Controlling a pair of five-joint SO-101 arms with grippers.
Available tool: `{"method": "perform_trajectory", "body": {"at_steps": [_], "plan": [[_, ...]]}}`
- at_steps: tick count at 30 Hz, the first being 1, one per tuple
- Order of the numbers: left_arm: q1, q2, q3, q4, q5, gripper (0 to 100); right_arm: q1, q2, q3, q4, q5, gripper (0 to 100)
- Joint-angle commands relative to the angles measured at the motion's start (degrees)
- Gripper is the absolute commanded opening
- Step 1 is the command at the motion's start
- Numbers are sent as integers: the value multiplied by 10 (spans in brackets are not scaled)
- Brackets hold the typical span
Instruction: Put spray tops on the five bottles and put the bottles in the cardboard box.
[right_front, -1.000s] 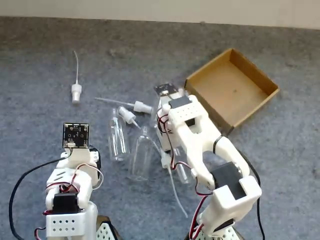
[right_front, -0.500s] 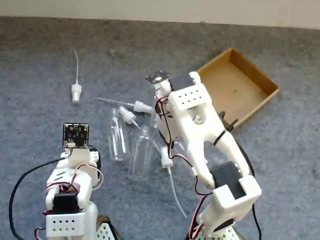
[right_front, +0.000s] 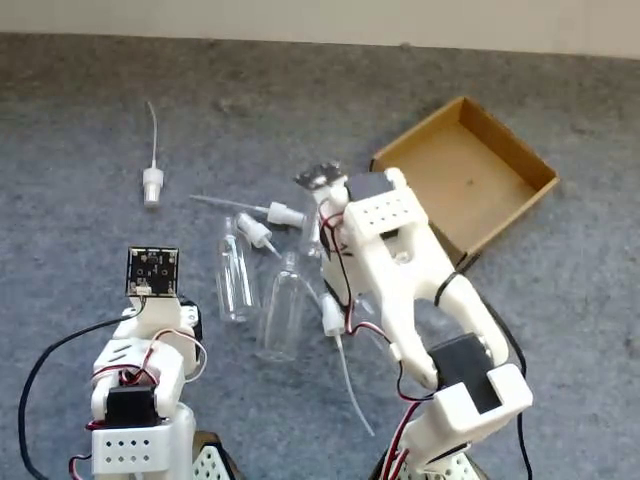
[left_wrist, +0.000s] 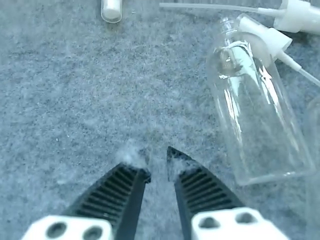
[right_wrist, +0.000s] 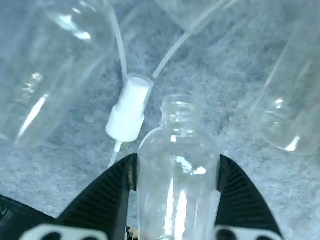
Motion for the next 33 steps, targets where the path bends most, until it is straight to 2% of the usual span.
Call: {"method": "perform_trajectory", "body": {"at_steps": [1, 8, 14, 19, 25, 33], "plan": [[-4, -3, 13, 4, -5, 11, 9, -33, 45, -64, 6, 145], [-4, -3, 13, 4, -5, 11, 7, -29, 87, -112, 6, 161], [-4, -3, 13, 4, -5, 11, 10, -29, 92, -109, 94, 301], [-4, -3, 13, 4, -5, 11, 7, -34, 91, -73, 132, 302], [-4, -3, 13, 5, -6, 11, 10, -33, 116, -81, 149, 302], [-4, -3, 13, 6, -6, 11, 15, -33, 211, -203, 146, 300]]}}
